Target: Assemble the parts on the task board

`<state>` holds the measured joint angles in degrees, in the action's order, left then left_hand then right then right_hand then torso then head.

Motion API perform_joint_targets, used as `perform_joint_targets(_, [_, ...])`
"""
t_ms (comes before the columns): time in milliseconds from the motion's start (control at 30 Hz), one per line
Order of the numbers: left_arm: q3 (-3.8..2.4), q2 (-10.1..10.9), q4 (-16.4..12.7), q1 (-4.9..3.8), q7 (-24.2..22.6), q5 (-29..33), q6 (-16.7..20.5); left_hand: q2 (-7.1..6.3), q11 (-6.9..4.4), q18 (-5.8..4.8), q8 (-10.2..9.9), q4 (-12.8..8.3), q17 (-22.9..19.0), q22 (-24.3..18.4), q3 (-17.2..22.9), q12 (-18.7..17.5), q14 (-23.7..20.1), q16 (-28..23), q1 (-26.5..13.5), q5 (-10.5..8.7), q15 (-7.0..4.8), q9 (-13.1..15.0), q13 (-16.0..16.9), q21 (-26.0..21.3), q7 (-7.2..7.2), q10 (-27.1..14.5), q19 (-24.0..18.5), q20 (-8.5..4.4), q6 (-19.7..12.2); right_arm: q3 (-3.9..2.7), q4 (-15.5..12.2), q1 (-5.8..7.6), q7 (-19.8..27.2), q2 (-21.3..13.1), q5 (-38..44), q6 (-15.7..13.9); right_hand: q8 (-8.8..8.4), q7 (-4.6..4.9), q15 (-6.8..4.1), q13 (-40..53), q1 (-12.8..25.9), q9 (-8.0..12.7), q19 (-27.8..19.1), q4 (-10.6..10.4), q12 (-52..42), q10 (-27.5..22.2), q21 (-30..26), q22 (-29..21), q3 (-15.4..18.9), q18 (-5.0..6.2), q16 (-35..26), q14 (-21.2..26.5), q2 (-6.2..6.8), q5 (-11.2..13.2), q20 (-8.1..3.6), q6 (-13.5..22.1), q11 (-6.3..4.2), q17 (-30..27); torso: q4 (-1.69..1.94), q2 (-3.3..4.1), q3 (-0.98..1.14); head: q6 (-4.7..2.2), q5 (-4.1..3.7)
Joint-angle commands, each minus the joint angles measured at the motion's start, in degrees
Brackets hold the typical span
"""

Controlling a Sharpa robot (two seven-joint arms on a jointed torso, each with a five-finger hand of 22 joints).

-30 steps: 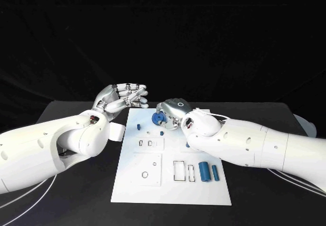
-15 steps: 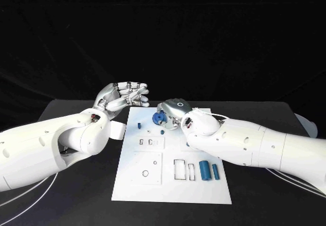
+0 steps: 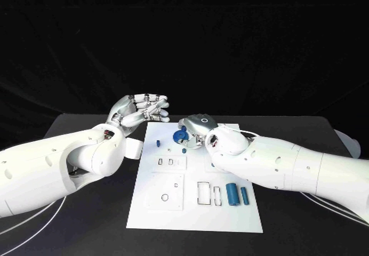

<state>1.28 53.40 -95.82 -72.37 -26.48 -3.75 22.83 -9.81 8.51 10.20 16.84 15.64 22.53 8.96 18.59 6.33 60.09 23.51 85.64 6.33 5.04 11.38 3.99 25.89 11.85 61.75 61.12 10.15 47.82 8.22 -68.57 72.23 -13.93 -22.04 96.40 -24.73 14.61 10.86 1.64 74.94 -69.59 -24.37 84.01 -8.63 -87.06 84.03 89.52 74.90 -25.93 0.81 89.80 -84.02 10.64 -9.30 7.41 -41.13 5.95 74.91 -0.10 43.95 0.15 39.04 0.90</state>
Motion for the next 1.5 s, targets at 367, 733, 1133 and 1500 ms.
perform_joint_targets(367, [-0.05, 0.0, 0.3, -0.09, -0.5, 0.1, -0.9, 0.16, 0.11, 0.2, -0.3, 0.0, 0.0, 0.0, 0.4, -0.3, -0.2, -0.4, -0.1, -0.4, 0.2, 0.1, 0.0, 0.2, 0.13, 0.1, -0.1, 0.06, -0.3, -0.18, -4.4, 0.23, 4.8, -4.9, -5.2, -9.5, -0.06, 0.25, 0.36, 12.0, 0.7, -0.1, 5.5, -1.0, -0.3, 3.1, 0.0, 14.2, 0.2, -0.59, 0.2, -6.0, -0.52, -1.6, 0.52, -1.7, 0.3, 15.1, -0.16, -0.14, 0.04, -0.29, 0.19])
perform_joint_targets(733, [-0.04, 0.1, 0.8, -0.09, -0.6, 0.1, -1.1, 0.17, 0.04, 0.19, -0.2, 0.1, 0.2, 0.1, 0.5, -0.3, -0.3, -0.4, -0.1, -0.42, 0.19, 0.2, 0.0, 0.3, -0.01, 0.4, -0.1, 0.08, -0.1, -0.67, -9.6, 3.56, 21.0, -17.0, -28.0, -0.8, -0.25, -0.24, -0.18, 11.1, -3.9, -0.2, 4.4, 2.2, 0.5, 2.2, -1.3, 12.2, -1.6, -0.06, 0.2, -6.0, -0.78, -1.8, 0.1, -3.5, -0.13, 15.1, -1.05, -0.72, 0.03, -1.27, -0.3])
perform_joint_targets(1133, [-0.02, -0.6, 1.8, -0.06, -0.6, 0.1, -1.6, -0.03, -0.64, 0.21, 0.3, 0.2, 1.2, 0.0, 1.1, 0.3, -0.3, -0.7, -0.2, -0.47, -0.14, 0.6, 0.3, 0.3, -0.65, 3.1, -0.7, -0.01, 1.3, -0.72, -7.7, 2.79, 27.6, -26.2, -34.2, 4.6, -0.65, -1.03, -0.96, 10.9, -5.7, -0.1, 4.2, 4.1, 0.6, 2.1, -1.5, 11.9, -1.8, 0.0, 0.2, -6.0, 0.36, -2.0, -0.63, -4.3, -0.93, 15.1, -1.95, -1.41, 0.64, -0.55, -0.04])
perform_joint_targets(1500, [0.02, -0.8, 2.2, -0.04, -0.4, 0.0, -2.6, -0.65, -0.38, 0.24, -0.2, 0.4, 1.1, -2.7, 3.0, -1.8, -1.9, -4.6, -0.2, -0.49, 0.72, 0.9, -0.1, -4.5, -0.96, 3.1, -5.6, 1.86, 1.0, -0.72, -4.7, 0.61, 26.8, -27.2, -31.8, 4.7, -1.92, -0.32, -0.46, 10.8, -6.3, 0.2, 4.2, 4.7, 0.8, 2.0, -1.5, 11.9, -2.1, 0.01, 0.2, -6.0, 0.31, -2.4, -0.41, -2.9, -0.38, 15.1, -2.0, -1.47, 0.93, -0.43, -0.01])
